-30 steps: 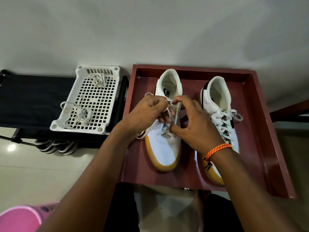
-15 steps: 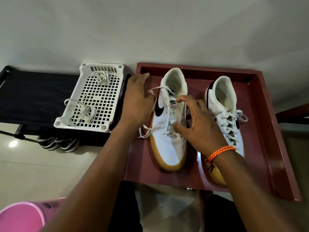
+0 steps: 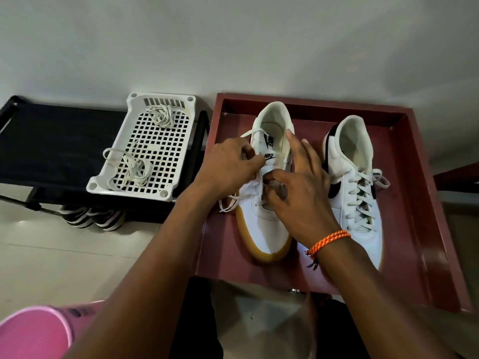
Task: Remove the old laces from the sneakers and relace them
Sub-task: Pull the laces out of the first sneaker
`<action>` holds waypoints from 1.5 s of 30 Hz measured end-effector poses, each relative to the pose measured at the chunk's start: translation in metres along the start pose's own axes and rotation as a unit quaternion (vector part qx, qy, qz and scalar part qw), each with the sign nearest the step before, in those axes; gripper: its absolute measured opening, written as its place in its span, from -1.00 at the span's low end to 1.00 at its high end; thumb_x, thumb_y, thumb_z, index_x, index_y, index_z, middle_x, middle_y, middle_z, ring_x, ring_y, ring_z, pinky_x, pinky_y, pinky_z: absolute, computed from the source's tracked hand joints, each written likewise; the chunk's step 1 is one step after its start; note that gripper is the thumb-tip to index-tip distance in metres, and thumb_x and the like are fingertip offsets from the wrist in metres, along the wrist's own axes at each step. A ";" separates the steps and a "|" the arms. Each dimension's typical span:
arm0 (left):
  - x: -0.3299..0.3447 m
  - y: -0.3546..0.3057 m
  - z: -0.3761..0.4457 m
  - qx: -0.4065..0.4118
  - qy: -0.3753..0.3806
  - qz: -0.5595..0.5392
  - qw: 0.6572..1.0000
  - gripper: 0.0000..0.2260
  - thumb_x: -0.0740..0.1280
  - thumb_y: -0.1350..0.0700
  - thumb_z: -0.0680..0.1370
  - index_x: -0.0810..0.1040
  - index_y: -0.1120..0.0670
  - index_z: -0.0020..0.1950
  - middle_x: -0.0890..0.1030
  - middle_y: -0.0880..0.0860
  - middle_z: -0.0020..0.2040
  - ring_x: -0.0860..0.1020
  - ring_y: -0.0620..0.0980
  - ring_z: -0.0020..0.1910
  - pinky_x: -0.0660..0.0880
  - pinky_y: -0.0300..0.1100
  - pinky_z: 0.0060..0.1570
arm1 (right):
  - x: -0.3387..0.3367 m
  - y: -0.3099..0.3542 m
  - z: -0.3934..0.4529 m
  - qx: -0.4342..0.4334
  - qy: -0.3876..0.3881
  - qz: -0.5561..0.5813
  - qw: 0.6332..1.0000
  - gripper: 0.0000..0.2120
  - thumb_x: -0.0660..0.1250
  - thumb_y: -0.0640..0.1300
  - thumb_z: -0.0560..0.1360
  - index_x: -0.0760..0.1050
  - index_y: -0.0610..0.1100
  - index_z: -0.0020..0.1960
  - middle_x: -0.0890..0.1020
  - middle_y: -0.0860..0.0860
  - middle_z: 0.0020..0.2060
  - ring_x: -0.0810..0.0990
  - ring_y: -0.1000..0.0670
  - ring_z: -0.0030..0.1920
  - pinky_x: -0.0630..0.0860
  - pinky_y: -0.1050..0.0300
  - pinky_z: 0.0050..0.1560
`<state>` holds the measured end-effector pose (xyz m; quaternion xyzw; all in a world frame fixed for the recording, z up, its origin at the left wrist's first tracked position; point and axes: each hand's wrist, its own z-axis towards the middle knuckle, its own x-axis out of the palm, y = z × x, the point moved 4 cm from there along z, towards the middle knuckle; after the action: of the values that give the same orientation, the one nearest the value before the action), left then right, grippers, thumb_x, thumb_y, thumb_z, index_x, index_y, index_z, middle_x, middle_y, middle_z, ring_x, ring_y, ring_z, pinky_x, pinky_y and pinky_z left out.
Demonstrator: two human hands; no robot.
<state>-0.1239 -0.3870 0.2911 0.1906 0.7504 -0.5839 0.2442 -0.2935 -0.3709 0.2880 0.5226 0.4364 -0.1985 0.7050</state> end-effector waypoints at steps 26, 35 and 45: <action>-0.005 0.000 -0.002 0.008 0.020 -0.038 0.999 -0.89 0.36 0.07 0.59 0.67 0.03 0.05 0.70 0.04 -0.17 0.68 0.12 -0.20 0.65 0.24 -0.01 | -0.024 -0.002 0.008 0.003 -0.123 0.043 0.992 -0.76 0.30 -0.02 0.46 0.62 -0.02 -0.34 0.52 0.22 0.34 0.36 0.02 0.31 0.32 -0.28 0.27; -0.006 -0.002 -0.003 -0.001 0.032 -0.028 0.999 -0.72 0.29 -0.08 0.48 0.66 -0.06 0.11 0.71 0.07 -0.15 0.68 0.16 -0.17 0.65 0.24 -0.02 | -0.017 0.010 0.002 -0.037 -0.083 -0.045 0.995 -0.83 0.31 -0.02 0.51 0.69 0.10 -0.10 0.30 0.14 0.60 0.21 -0.07 0.57 0.18 -0.19 0.37; -0.006 0.001 -0.001 0.005 0.027 -0.046 0.999 -0.88 0.36 0.05 0.63 0.67 -0.01 0.12 0.70 0.01 -0.19 0.63 0.00 -0.27 0.65 0.17 -0.05 | -0.030 -0.003 0.010 0.040 -0.158 0.041 0.986 -0.75 0.24 0.06 0.48 0.59 0.01 -0.28 0.54 0.23 0.23 0.39 0.03 0.23 0.24 -0.12 0.20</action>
<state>-0.1181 -0.3853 0.2942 0.1726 0.7618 -0.5931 0.1952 -0.3081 -0.3861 0.3110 0.5296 0.2894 -0.2673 0.7512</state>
